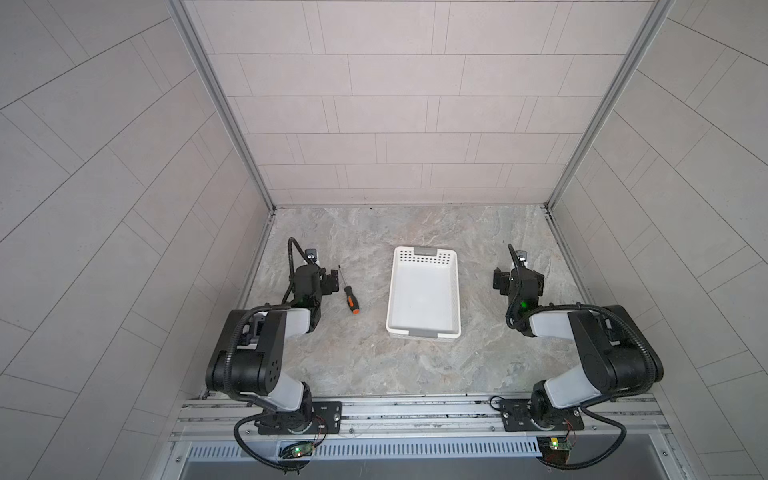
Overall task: Put the screwdriver in the bin
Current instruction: Pick up the screwdriver from the middle-left of the table.
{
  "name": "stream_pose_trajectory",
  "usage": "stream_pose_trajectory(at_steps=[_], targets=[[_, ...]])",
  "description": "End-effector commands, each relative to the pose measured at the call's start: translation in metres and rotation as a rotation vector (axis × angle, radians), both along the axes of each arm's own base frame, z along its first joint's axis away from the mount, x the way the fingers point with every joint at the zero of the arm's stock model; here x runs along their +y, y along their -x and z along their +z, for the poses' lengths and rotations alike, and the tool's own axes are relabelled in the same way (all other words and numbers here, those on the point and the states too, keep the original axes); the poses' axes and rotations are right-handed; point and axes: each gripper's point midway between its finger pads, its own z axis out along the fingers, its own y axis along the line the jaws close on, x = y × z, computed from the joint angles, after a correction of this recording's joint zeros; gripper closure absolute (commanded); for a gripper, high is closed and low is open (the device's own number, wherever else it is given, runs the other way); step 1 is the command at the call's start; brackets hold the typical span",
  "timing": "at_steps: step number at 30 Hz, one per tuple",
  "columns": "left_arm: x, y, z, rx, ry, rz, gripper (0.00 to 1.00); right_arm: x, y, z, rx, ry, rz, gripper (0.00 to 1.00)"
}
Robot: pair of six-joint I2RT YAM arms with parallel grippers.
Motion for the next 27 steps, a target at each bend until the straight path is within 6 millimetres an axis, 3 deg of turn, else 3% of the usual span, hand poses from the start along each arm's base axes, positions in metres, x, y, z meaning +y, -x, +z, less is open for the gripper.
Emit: stream_pose_trajectory(at_steps=[1, 27], targets=[[0.0005, -0.0032, 0.0055, -0.027, 0.001, 0.003, 0.00, -0.0017, -0.0005, 0.0025, -0.002, 0.001, -0.004, 0.00], [0.0019, -0.0039, 0.0047, -0.024, 0.012, 0.004, 0.00, -0.0016, -0.0005, 0.0023, -0.001, 0.000, -0.004, 0.00]])
